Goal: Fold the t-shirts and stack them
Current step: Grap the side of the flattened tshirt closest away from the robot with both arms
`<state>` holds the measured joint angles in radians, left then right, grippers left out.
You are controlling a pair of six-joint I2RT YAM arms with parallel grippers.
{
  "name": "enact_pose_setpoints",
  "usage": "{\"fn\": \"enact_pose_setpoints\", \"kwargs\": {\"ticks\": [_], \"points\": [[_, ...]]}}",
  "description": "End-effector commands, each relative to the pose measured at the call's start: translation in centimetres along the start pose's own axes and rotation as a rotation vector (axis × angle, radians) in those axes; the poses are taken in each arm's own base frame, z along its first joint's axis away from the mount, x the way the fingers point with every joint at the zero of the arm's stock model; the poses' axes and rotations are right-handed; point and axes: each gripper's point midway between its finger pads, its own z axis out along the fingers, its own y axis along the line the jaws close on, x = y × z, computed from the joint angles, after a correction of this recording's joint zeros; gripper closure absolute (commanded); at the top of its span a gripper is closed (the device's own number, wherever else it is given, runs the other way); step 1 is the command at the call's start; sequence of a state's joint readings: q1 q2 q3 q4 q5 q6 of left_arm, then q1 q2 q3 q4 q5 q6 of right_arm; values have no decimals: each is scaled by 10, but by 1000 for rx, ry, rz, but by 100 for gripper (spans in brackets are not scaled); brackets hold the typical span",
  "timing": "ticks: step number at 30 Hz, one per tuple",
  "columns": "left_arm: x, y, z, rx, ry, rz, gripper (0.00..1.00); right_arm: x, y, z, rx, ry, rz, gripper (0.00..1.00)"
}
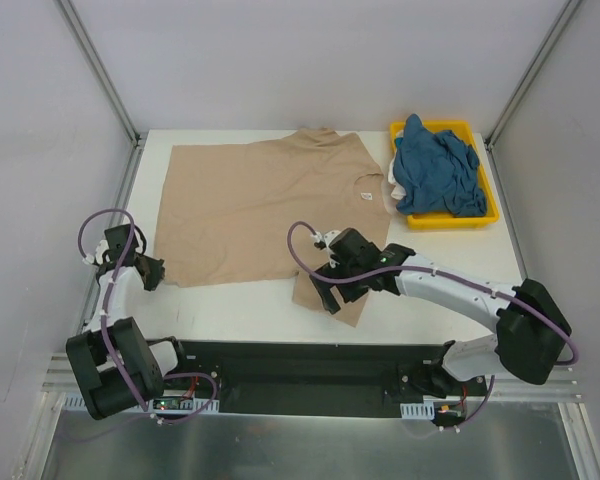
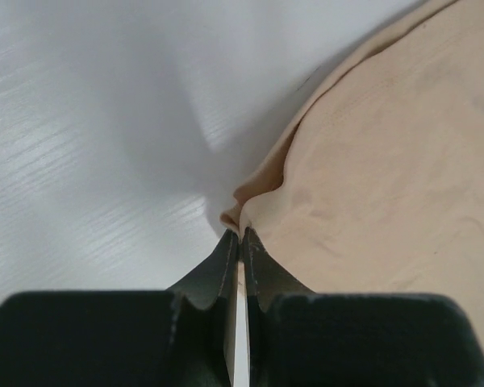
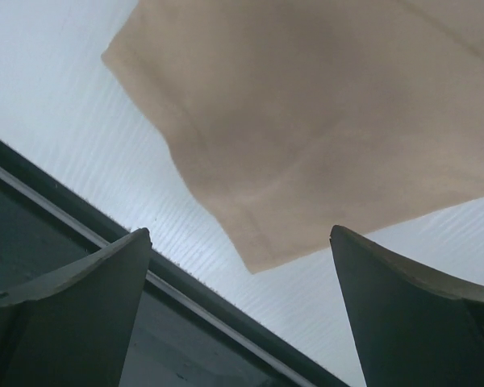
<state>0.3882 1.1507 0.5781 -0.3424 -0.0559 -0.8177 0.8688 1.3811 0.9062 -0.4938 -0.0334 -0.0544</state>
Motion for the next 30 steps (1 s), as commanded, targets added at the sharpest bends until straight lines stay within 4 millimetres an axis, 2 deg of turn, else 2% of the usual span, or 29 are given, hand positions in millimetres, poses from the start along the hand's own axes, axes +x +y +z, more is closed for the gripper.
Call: {"fn": "enact_pose_setpoints", "kwargs": {"ticks": [1, 5, 6, 8, 11, 17, 18, 21, 25, 27, 30], "points": [[-5, -10, -7, 83, -34, 16, 100, 17, 3, -3, 36, 44, -4, 4], [-6, -13, -8, 92, -32, 15, 100, 16, 3, 11, 43, 78, -12, 15], [-7, -15, -8, 94, -31, 9, 100, 21, 4, 18, 37, 115, -11, 24], [-6, -16, -9, 100, -25, 11, 100, 26, 13, 24, -3, 158, 0, 28], [-7, -15, -8, 91, -30, 0, 100, 40, 13, 34, 10, 223, 3, 32], [-6, -12, -7, 81, -33, -31, 100, 64, -7, 40, 126, 311, 24, 47], [-4, -10, -6, 75, -33, -39, 100, 71, -7, 40, 130, 329, 35, 56], [-3, -5, -6, 66, -46, -59, 100, 82, 4, 36, 79, 358, 51, 74], [0, -3, -8, 78, -53, -89, 100, 98, 16, 24, 69, 373, 55, 85], [1, -2, -10, 86, -60, -96, 100, 99, 24, 15, 41, 361, 56, 96], [3, 2, -12, 91, -69, -101, 100, 103, 37, 2, -4, 350, 58, 99]]}}
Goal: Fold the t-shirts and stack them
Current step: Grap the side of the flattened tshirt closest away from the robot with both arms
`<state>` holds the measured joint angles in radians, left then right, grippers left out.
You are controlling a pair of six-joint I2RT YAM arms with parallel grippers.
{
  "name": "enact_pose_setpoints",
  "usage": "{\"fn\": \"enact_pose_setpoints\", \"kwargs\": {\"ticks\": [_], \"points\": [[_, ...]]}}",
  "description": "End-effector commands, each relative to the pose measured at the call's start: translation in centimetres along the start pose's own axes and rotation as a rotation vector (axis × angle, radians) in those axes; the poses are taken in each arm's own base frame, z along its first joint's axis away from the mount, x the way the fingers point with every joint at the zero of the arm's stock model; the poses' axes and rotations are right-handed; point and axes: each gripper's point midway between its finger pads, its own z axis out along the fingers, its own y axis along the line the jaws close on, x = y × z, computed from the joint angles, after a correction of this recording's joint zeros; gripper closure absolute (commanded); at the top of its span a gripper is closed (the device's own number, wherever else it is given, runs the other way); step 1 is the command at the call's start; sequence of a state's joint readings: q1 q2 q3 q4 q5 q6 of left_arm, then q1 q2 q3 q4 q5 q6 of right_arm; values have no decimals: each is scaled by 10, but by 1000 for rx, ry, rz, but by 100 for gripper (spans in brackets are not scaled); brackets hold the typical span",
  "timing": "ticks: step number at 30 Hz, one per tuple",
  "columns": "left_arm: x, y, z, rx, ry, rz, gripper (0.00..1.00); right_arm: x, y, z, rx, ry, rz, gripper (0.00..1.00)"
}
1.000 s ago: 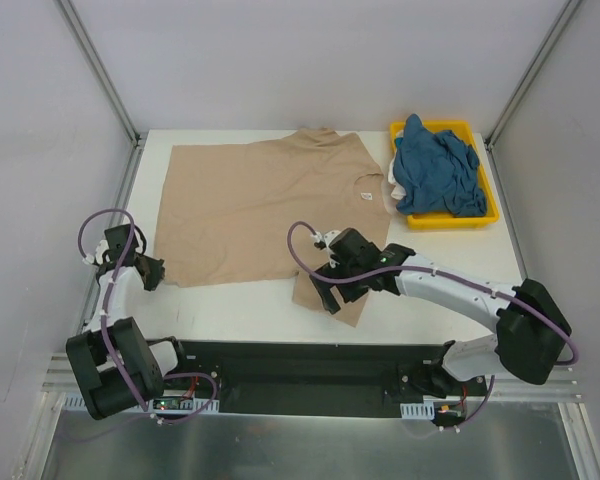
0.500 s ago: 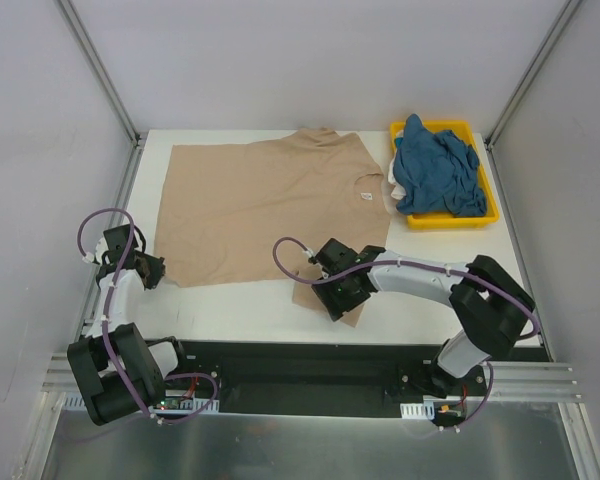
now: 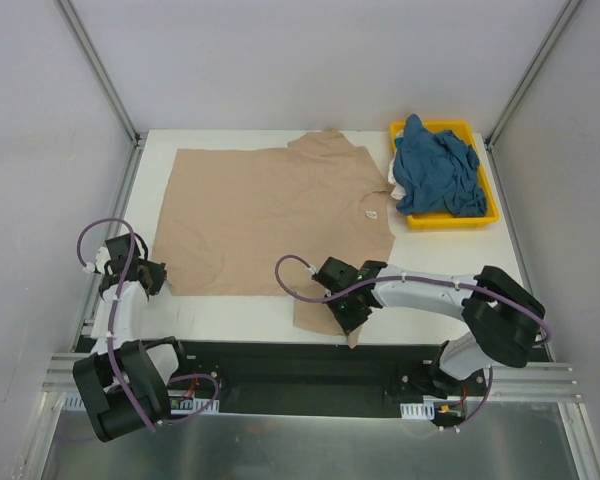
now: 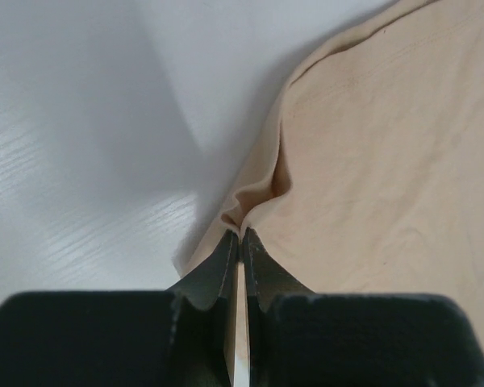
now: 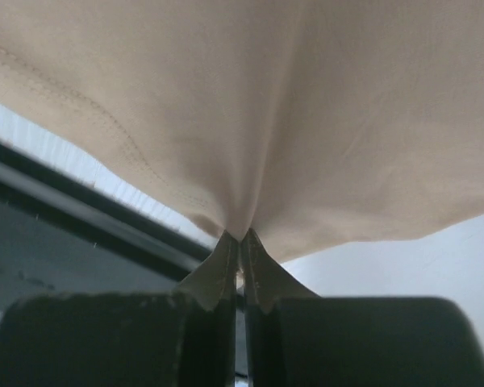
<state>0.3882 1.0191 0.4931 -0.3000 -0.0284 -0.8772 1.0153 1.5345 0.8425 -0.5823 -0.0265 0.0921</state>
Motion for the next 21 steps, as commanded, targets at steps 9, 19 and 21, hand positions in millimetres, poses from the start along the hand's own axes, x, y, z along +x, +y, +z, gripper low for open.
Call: {"fn": "enact_pose_setpoints", "kwargs": {"ticks": [9, 19, 21], "points": [[-7, 45, -19, -158, -119, -111, 100, 47, 37, -44, -193, 69, 14, 99], [-10, 40, -30, -91, -155, -139, 100, 44, 53, -60, -290, 69, -54, 99], [-7, 34, -30, -78, -130, -128, 100, 38, 46, -60, -251, 54, -58, 99]]}}
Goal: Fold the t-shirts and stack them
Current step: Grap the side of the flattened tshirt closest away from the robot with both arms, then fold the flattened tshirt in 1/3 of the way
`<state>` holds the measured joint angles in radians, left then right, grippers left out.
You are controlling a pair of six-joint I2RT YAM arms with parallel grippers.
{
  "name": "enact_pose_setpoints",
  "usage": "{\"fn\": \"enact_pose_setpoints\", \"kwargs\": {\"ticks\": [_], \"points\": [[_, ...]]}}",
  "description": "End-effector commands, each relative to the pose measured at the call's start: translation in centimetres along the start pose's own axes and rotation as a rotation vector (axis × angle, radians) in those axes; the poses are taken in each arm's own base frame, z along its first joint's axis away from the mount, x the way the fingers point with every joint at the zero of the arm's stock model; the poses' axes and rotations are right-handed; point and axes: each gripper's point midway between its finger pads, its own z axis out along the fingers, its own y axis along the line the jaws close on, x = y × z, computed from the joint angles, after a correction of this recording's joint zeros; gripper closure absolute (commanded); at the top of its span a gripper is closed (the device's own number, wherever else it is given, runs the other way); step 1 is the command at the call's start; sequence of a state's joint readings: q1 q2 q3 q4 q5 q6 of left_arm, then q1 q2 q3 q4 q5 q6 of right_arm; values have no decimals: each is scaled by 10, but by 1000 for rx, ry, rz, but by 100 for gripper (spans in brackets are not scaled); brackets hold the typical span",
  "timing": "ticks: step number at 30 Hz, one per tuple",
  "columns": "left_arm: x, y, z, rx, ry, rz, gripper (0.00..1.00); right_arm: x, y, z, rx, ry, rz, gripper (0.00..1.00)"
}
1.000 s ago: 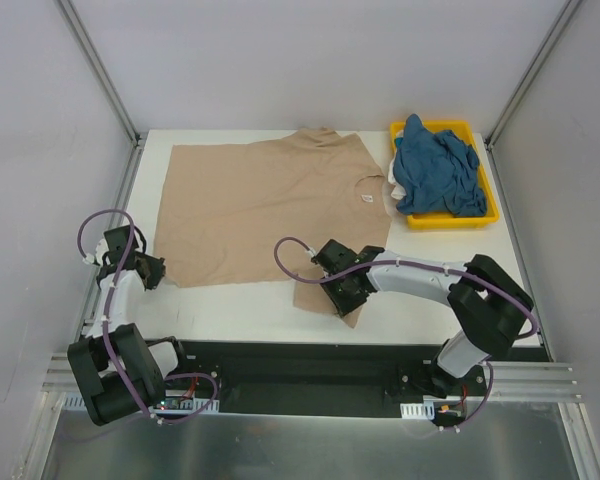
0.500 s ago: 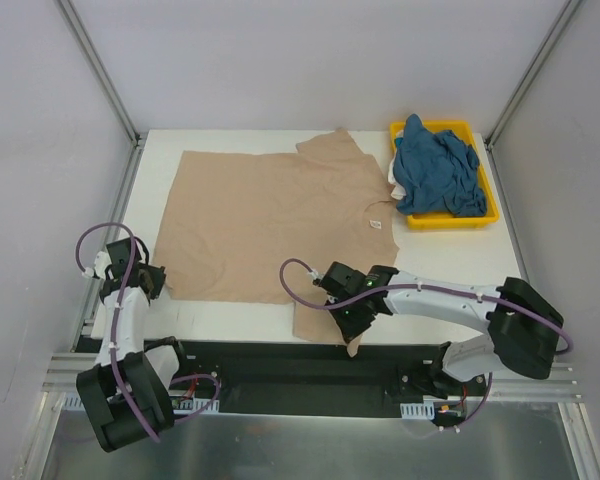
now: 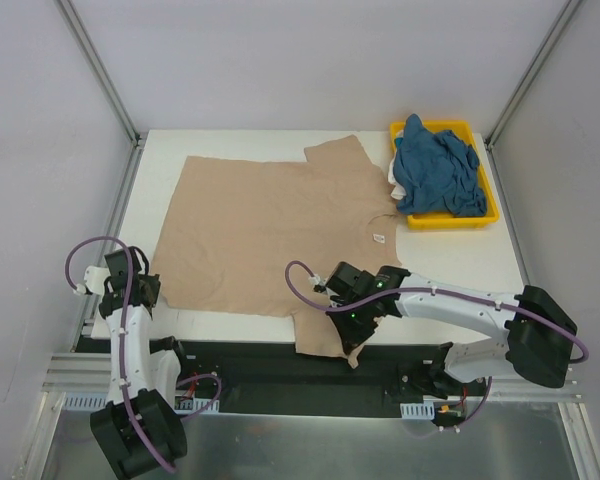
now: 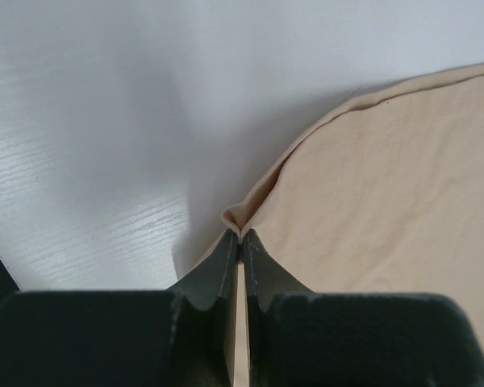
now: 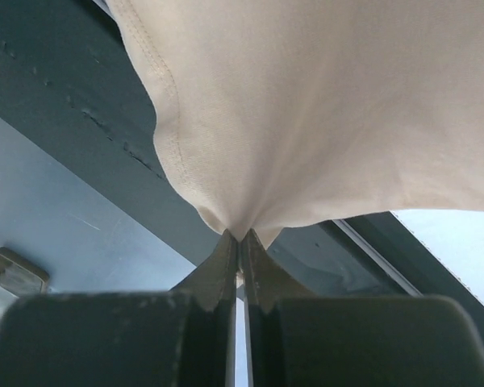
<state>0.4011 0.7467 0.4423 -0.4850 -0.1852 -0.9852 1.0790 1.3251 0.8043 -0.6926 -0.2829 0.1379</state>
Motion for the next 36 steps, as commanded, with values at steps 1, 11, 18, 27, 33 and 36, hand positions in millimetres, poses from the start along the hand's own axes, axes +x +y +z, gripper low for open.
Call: {"fn": "enact_pose_setpoints", "kwargs": {"ticks": [1, 11, 18, 27, 33, 36], "points": [[1, -3, -3, -5, 29, 9, 100, -7, 0, -16, 27, -6, -33, 99], [3, -44, -7, 138, 106, 58, 100, -59, -32, -47, 109, -183, 10, 99], [4, -67, -3, 182, 155, 57, 100, -87, -52, -69, 122, -255, 30, 99], [-4, -107, 2, 195, 160, 67, 100, -125, -86, -103, 192, -321, 65, 99], [-13, -122, 12, 178, 151, 42, 100, -166, -116, -122, 307, -387, 117, 99], [-16, -130, 20, 175, 153, 27, 100, -191, -134, -135, 378, -429, 161, 99]]}}
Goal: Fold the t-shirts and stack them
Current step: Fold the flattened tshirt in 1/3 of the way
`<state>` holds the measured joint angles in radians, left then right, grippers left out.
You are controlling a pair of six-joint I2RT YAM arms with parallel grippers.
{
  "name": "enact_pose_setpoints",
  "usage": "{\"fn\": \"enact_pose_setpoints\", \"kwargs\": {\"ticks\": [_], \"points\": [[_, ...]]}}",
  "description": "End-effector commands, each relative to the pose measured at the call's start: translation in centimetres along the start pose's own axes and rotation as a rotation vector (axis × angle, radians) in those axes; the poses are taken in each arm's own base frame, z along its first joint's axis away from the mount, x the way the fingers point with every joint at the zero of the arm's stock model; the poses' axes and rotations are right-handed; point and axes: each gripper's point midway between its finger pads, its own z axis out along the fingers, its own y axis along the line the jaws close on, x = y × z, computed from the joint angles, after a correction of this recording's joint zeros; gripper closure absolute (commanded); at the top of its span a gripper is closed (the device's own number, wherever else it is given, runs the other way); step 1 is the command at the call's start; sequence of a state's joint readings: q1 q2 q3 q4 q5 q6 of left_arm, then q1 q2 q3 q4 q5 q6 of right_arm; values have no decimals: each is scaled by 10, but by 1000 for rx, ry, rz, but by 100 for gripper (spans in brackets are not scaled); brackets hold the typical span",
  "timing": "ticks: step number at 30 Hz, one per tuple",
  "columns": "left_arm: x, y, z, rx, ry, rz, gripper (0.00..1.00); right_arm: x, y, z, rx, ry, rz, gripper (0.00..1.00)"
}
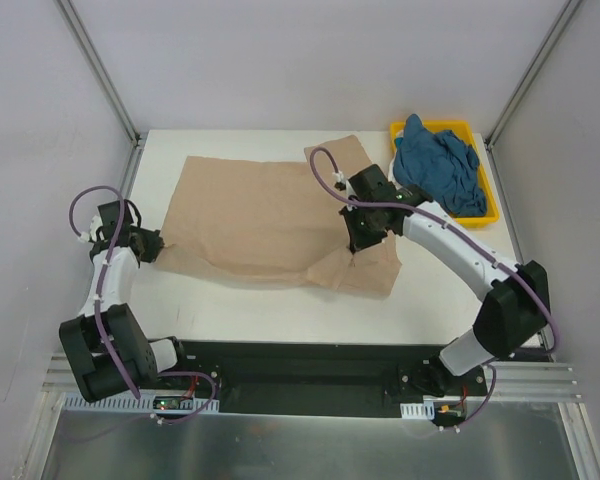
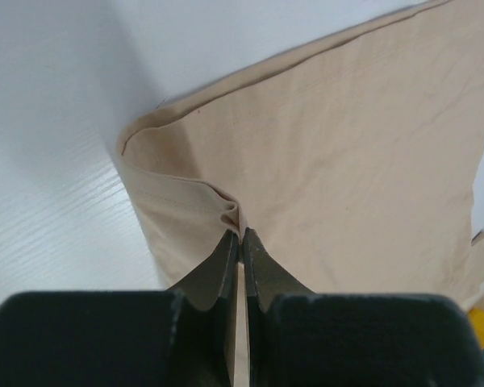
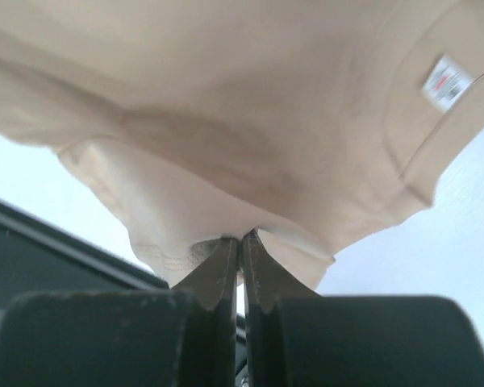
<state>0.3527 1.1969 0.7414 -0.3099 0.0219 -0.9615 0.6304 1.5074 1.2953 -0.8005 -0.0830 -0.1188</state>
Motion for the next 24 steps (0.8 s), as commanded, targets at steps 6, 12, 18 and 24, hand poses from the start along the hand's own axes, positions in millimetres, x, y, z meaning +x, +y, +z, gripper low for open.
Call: {"fn": "enact_pose_setpoints", "kwargs": {"ticks": [6, 12, 18, 24], "points": [[-17, -38, 20, 44, -2, -17, 100, -70, -48, 7, 204, -60, 19, 99], [-19, -42, 35, 25, 4, -20, 100, -92, -68, 23, 224, -53, 47, 99], [-18, -55, 56, 50, 53, 14, 100, -109, -82, 47, 249, -33, 50, 96], [-17, -65, 74, 55, 90, 29, 99, -127, -103, 73, 312, -16, 71, 93]]}}
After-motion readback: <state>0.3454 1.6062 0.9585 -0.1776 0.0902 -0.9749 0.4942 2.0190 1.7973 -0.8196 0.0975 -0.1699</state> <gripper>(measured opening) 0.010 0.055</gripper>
